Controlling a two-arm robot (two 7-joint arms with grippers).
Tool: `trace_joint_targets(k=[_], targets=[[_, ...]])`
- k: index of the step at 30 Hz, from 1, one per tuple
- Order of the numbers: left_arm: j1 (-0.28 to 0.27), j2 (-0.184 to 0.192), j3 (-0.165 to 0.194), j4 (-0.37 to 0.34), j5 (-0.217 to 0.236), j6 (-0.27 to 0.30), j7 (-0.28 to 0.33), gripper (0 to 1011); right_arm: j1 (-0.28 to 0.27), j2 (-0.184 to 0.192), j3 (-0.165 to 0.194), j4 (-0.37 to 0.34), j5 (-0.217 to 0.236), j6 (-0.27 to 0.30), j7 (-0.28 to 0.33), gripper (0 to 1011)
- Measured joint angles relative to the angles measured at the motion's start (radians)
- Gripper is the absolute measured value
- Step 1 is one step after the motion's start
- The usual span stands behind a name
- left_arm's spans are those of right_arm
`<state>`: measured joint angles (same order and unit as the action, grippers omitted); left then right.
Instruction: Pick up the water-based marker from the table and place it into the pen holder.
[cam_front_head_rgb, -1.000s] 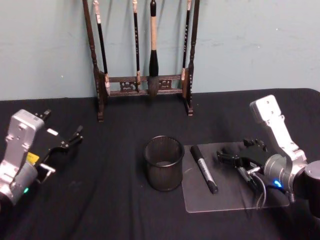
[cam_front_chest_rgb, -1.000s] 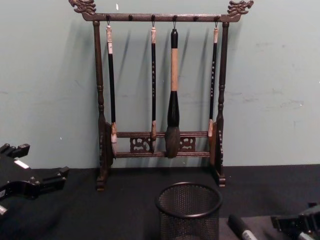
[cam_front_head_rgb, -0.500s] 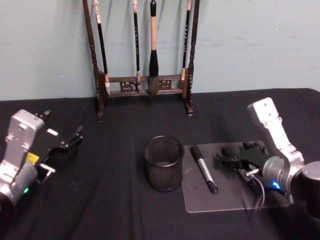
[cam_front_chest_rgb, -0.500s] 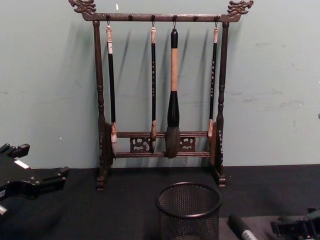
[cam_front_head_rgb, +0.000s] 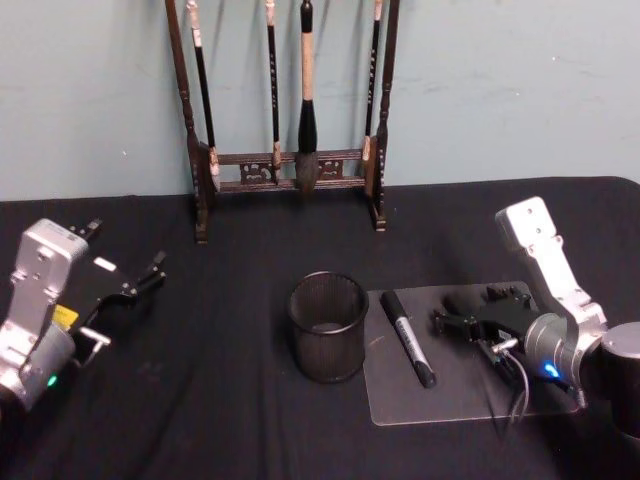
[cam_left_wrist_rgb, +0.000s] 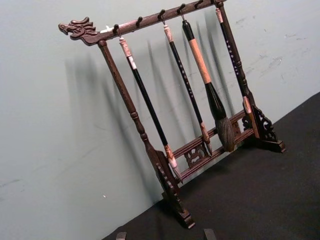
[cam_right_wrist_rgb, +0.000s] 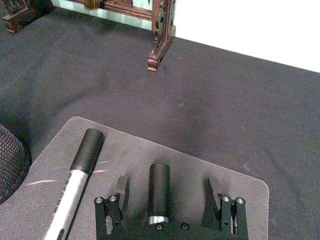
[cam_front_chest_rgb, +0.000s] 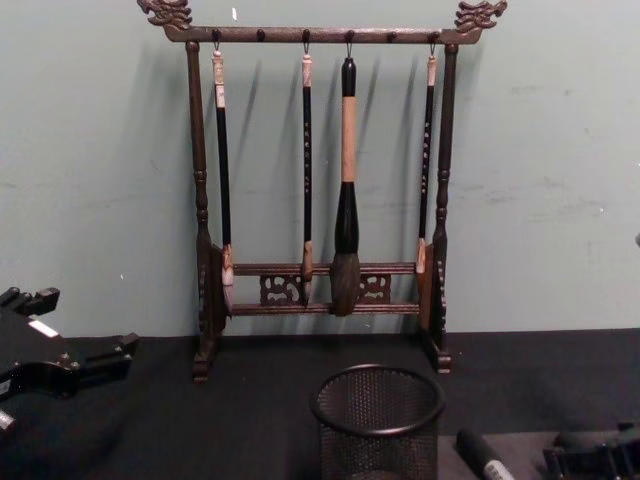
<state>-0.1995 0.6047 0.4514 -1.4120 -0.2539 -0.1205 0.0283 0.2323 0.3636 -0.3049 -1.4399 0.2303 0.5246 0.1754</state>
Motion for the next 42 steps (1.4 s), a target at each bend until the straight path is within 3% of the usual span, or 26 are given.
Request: trace_joint_targets(k=[20, 42], targets=[[0.0, 0.0, 0.0, 0.0, 0.0, 0.0, 0.0, 1001, -0.001, -0.03, 0.033, 0.023, -0.042, -0.001, 0.04, 1002], [0.0, 0.0, 0.0, 0.0, 0.0, 0.0, 0.0, 1001, -0.001, -0.027, 0.03, 0.022, -0.04, -0.002, 0.038, 1002]])
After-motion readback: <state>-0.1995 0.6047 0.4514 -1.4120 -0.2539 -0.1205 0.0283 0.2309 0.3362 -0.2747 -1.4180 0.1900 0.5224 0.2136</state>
